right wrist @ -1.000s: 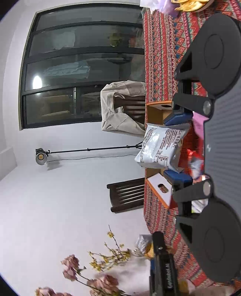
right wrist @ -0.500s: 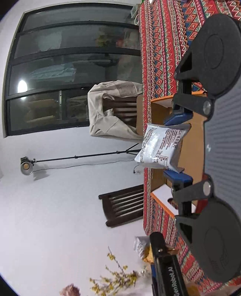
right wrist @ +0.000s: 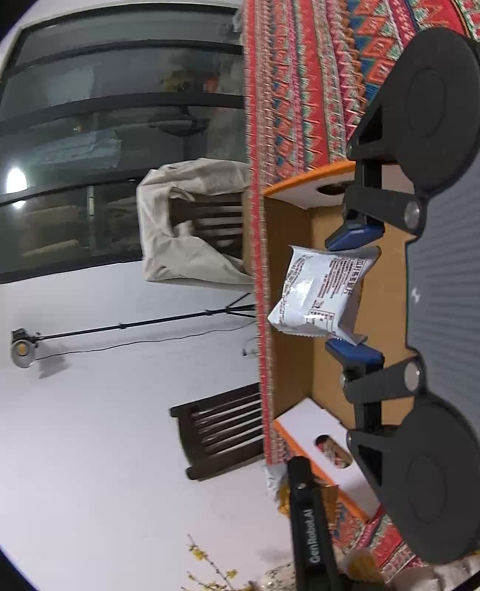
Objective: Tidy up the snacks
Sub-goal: 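Carry both packets over the orange box and open both tools to drop them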
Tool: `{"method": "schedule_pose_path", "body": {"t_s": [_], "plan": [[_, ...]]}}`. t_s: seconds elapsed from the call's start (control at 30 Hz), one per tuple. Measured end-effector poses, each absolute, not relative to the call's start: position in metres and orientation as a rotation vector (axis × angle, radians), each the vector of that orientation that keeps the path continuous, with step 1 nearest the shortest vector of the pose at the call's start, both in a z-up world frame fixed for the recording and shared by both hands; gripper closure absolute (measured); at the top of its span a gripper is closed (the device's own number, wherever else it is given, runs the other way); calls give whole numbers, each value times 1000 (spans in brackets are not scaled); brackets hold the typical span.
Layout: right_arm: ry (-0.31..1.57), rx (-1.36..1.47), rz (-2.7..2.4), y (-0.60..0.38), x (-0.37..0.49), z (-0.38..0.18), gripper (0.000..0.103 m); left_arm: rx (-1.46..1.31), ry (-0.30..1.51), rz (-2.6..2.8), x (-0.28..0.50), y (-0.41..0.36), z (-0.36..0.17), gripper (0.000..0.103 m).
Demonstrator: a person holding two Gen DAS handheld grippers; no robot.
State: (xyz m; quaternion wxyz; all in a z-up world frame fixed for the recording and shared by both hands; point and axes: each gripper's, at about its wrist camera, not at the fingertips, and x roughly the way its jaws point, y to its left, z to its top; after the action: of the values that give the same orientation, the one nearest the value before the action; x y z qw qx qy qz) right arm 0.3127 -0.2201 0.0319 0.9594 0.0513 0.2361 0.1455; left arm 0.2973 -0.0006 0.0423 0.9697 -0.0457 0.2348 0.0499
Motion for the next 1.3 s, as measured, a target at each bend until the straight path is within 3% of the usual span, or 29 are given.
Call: {"method": "schedule_pose_path", "body": {"t_s": [0.2,0.27,0.33,0.37,0.43,0.87,1.3], "plan": [[508,89,275,-218,315,24,47,-81,504,101,297,-5,32,57],[515,90,270,-219,314,22,39,-102,499,88,297,-2,31,41],[518,93,264,-221,314,22,25,-132,485,90,295,2,32,4],[517,94,260,-223,314,22,21,-144,471,95,293,4,33,0],[513,100,249,-225,313,23,0,-153,452,93,290,5,35,0],[471,123,240,-235,297,39,0,-119,397,88,269,-5,56,0],[337,74,286,-236,226,94,0,-120,312,77,195,-2,103,0]]}}
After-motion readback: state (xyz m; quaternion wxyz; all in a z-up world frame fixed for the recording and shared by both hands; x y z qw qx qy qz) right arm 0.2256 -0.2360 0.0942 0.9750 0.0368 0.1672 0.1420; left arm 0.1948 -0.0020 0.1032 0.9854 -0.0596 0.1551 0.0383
